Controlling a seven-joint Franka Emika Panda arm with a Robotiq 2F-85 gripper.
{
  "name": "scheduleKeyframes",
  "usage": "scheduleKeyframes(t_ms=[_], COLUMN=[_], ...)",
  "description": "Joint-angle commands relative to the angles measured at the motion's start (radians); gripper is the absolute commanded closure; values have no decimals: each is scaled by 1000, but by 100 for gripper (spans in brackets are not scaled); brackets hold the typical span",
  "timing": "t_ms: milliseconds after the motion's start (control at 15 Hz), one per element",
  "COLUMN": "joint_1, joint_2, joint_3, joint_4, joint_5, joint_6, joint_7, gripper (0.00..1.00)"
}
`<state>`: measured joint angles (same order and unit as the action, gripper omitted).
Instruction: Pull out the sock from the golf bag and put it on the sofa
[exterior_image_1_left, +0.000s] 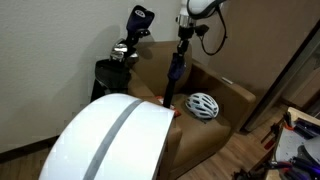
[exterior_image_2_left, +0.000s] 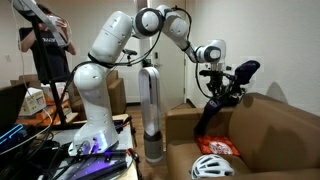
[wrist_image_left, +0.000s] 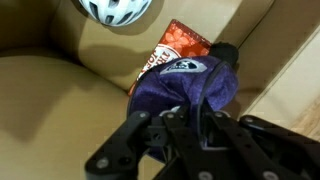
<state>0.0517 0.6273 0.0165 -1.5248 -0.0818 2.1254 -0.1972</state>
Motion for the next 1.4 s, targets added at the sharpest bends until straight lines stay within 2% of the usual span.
scheduleKeyframes(t_ms=[0,133,200,333,533,800,1333], joint_1=[-17,-22,-10,-11,3,-15,-10], joint_2=[167,245,162,197,183,310,604], joint_3=[10,14,9,9,-3,17,14], joint_4=[164,233,134,153,147,251,501], joint_5=[-26,-21,-17,-17,-29,0,-6], joint_6=[-6,-10,-3,-3,15,-1,-22], joint_7=[-53,-71,-28,-29,-1,-26,-37], gripper=[92,92,92,91,92,92,92])
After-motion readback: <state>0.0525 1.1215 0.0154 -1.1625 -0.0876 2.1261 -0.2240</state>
